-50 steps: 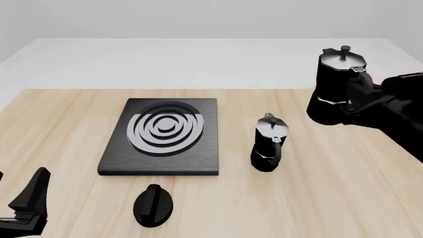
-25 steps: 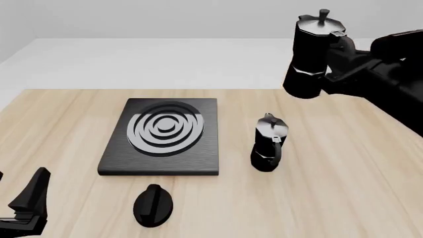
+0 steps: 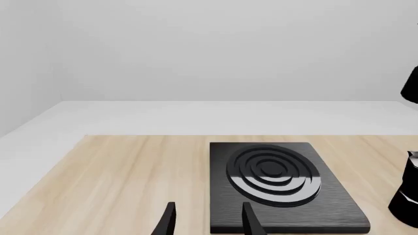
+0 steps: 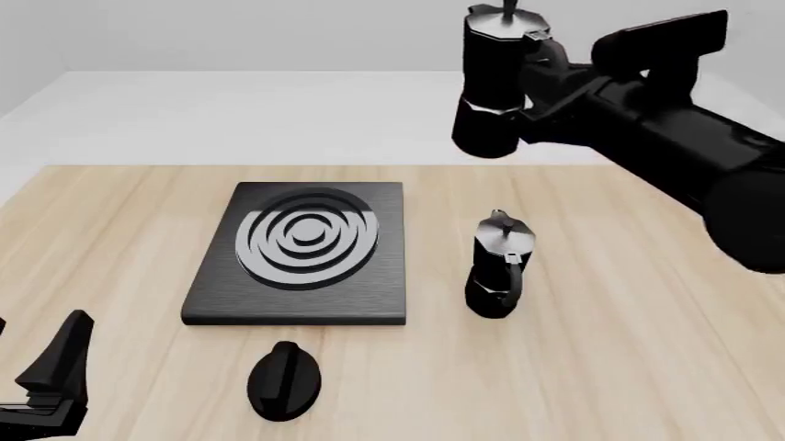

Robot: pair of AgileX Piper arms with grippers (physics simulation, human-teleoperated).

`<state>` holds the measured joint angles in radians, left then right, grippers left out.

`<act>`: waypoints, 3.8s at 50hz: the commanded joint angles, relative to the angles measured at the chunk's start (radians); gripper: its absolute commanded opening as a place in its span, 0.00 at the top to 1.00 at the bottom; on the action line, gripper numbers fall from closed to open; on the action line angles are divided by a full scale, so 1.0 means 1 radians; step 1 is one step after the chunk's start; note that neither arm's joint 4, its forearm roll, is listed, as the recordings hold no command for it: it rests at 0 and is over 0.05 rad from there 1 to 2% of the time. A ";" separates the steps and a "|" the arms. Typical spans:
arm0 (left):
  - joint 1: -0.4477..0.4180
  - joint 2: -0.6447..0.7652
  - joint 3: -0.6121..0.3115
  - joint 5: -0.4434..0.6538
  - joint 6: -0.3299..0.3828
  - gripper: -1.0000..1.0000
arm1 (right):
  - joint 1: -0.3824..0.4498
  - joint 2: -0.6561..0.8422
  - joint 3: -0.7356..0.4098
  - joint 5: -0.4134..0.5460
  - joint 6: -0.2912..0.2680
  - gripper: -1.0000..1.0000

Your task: Put the right moka pot on the stove.

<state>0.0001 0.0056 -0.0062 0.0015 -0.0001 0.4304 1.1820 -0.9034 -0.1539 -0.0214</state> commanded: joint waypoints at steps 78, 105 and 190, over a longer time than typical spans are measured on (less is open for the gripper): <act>0.000 0.000 0.000 0.000 0.000 0.00 | 0.271 0.598 -0.209 -0.415 0.035 1.00; 0.000 0.000 0.000 0.000 0.000 0.00 | 0.298 0.762 -0.408 -0.330 0.034 1.00; 0.000 0.000 0.000 0.000 0.000 0.00 | 0.270 0.956 -0.403 -0.435 0.105 1.00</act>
<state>0.0001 0.0057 -0.0062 0.0015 -0.0002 0.7093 2.1608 -1.3639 -0.5558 0.0680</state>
